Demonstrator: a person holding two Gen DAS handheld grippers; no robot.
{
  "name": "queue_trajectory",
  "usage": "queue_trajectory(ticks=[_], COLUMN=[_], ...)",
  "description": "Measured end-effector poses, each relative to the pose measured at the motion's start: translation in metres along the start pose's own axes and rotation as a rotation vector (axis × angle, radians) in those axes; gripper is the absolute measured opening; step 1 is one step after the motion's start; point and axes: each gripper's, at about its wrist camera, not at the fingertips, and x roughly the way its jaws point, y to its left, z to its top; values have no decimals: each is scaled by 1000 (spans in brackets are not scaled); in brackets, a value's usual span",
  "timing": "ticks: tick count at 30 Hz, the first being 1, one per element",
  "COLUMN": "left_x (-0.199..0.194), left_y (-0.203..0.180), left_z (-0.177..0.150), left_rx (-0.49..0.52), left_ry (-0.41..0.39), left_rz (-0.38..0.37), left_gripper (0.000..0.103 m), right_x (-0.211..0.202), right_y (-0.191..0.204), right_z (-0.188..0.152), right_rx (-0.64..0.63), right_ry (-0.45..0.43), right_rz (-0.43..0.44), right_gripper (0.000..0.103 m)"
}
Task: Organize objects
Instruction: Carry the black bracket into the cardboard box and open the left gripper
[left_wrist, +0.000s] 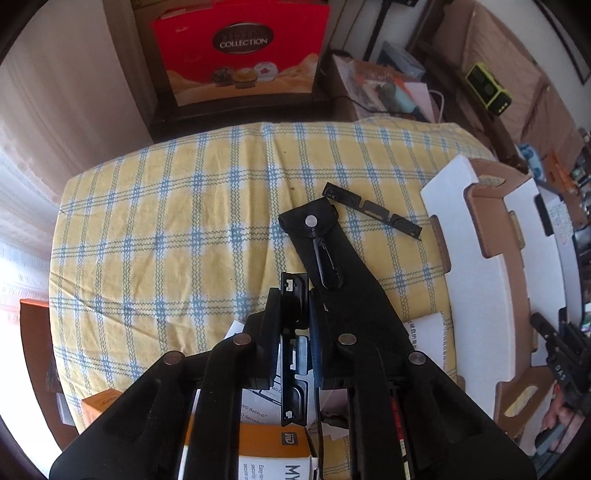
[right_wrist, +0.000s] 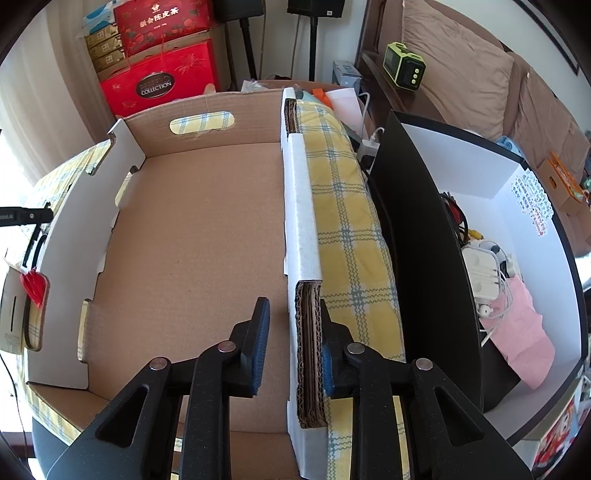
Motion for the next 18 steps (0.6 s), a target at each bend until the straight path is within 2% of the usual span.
queue_trajectory(ticks=[3,10,18], left_x=[-20,-64,-83], left_y=[-3,-39,-105], left_z=[0,-8,-20], left_rx=[-10,41,112], left_ry=[-58,-140,-122], left_rz=[-19,-107,-266], left_gripper=[13,13,13], right_x=[-1,-1,-3], right_y=[-4,-6,3], right_z=[-1,-1,-9], right_rx=[3,2,-70], right_ry=[0,4,-28], right_rz=[12,37,19], right_gripper=[11,10,11])
